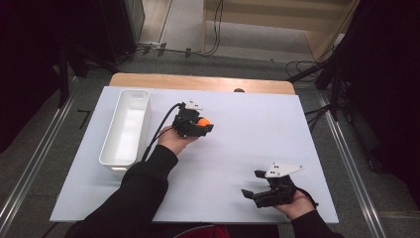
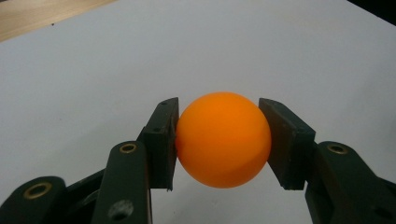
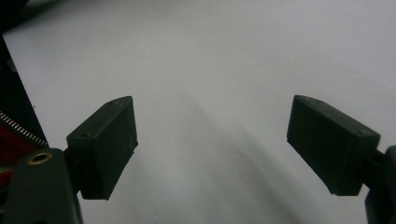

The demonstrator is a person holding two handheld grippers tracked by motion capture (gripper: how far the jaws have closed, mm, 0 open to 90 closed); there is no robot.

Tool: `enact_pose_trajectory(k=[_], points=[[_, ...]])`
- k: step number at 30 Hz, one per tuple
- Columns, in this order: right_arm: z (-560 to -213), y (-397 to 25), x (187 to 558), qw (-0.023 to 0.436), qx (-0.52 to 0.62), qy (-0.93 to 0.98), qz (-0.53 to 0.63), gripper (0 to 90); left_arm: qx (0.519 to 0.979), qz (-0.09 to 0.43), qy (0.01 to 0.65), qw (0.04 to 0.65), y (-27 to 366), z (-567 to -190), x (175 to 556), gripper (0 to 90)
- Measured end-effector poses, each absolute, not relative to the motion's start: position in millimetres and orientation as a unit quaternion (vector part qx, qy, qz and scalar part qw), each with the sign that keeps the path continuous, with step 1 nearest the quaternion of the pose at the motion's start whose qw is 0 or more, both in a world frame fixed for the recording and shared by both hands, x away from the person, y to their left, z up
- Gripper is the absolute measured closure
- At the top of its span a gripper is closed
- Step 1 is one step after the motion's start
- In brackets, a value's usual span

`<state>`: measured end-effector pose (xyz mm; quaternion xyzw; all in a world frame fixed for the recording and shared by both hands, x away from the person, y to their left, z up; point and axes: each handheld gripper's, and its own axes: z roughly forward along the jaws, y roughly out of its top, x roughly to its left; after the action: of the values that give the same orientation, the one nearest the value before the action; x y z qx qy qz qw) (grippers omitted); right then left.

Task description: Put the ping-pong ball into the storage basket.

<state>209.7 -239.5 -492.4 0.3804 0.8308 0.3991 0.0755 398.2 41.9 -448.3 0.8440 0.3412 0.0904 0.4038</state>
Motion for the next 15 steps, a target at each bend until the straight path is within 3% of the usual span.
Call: enact_pose_trajectory(k=[15], points=[[-492.2,-239.9,210.0,0.076,0.38,0.831,0.4,14.8,0.849,0.093,0.342,0.392,50.4,-425.5,394.5,50.4]])
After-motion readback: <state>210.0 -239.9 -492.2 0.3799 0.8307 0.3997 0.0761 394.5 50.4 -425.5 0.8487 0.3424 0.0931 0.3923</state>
